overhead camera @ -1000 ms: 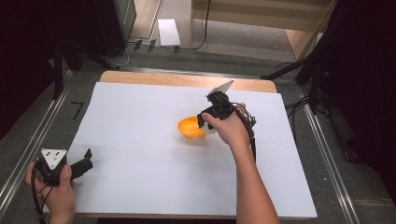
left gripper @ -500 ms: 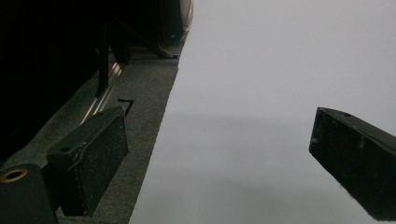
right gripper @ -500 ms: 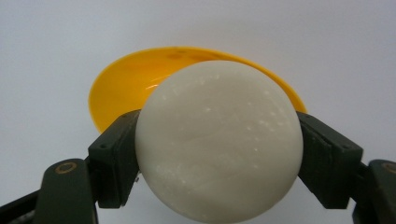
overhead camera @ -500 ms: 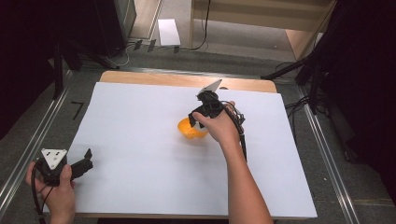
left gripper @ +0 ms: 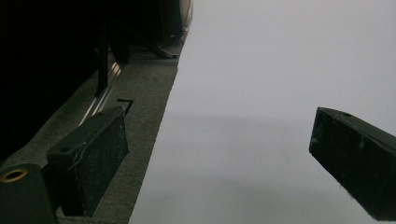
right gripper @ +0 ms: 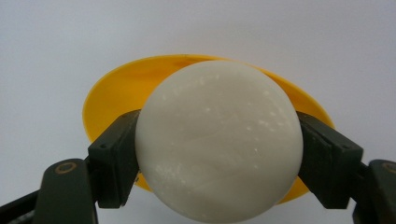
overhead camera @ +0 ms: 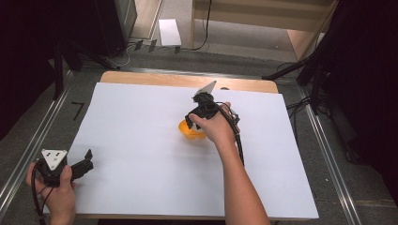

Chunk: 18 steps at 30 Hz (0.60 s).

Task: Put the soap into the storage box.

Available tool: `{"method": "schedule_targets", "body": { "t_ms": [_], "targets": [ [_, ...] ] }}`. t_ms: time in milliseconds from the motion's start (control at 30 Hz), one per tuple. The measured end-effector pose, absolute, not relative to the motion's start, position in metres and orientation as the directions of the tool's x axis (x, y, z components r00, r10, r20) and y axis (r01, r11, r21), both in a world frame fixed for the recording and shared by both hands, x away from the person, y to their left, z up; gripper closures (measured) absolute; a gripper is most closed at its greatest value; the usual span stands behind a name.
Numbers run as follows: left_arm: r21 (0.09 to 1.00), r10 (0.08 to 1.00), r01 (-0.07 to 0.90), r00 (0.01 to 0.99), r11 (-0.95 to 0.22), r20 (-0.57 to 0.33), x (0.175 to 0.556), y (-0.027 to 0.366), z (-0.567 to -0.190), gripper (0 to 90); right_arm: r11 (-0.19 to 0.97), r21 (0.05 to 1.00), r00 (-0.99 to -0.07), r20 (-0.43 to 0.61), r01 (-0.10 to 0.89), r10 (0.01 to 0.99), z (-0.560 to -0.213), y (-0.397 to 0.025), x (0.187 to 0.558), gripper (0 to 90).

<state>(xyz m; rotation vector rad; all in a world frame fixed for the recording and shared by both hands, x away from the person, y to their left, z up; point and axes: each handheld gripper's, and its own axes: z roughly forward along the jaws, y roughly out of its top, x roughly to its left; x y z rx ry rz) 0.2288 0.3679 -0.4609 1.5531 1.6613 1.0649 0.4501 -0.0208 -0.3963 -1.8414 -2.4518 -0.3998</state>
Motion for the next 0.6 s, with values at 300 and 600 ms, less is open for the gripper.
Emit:
{"method": "schedule_targets", "body": {
  "t_ms": [300,600],
  "targets": [
    [0.871,0.990,0.492,-0.117,-0.016,0.084,0.229,0.368,-0.461,5.3,0.258,0.154,-0.285,0.188,0.954,0.940,-0.405,-0.020,0.451,23.5],
    [0.872,0.990,0.490,-0.116,-0.017,0.085,0.229,0.368,-0.461,5.3,0.269,0.142,-0.293,0.187,0.953,0.938,-0.412,-0.019,0.452,23.3]
  ]
}}
